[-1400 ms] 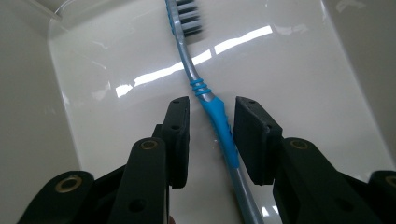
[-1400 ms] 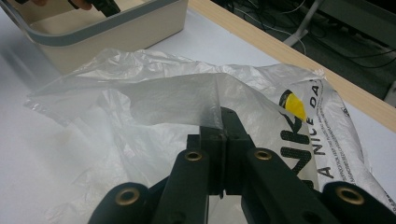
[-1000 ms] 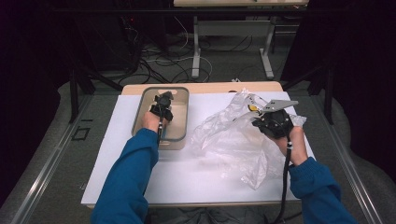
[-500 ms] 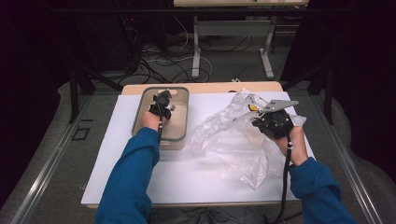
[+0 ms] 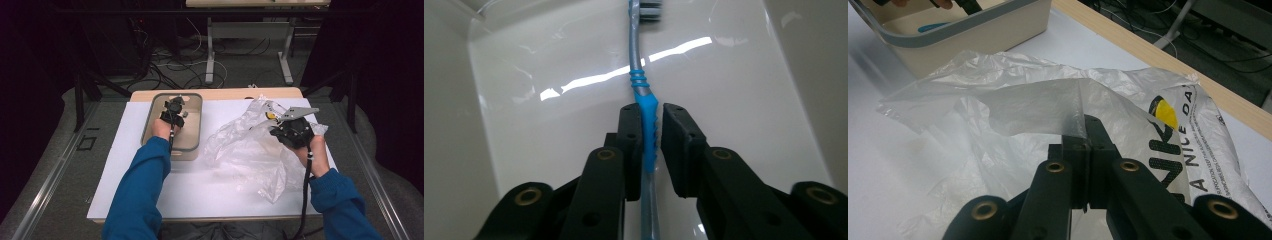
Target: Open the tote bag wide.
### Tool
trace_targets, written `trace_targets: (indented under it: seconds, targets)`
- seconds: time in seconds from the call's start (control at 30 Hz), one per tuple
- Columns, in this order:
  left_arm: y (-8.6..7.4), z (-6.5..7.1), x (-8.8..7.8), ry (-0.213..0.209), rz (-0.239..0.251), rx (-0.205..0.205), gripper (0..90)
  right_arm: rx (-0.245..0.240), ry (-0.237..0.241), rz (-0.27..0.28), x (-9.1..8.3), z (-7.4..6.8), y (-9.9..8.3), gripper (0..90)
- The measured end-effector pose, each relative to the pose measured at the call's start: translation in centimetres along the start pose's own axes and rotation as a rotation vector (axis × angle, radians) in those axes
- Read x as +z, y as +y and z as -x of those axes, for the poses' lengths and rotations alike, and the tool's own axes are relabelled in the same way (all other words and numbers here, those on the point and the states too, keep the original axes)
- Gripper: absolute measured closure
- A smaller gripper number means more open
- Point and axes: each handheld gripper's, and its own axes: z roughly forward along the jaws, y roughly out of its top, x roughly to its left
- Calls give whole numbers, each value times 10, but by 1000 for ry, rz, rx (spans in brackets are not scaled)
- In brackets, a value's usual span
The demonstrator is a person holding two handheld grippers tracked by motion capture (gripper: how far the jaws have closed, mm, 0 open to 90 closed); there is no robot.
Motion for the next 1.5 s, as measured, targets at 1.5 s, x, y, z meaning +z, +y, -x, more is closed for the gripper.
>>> trace_targets:
  seconds: [1.5]
  targets:
    - [-1, -22, 1, 141, 96, -31, 615, -7, 7, -2, 1, 1, -1, 900]
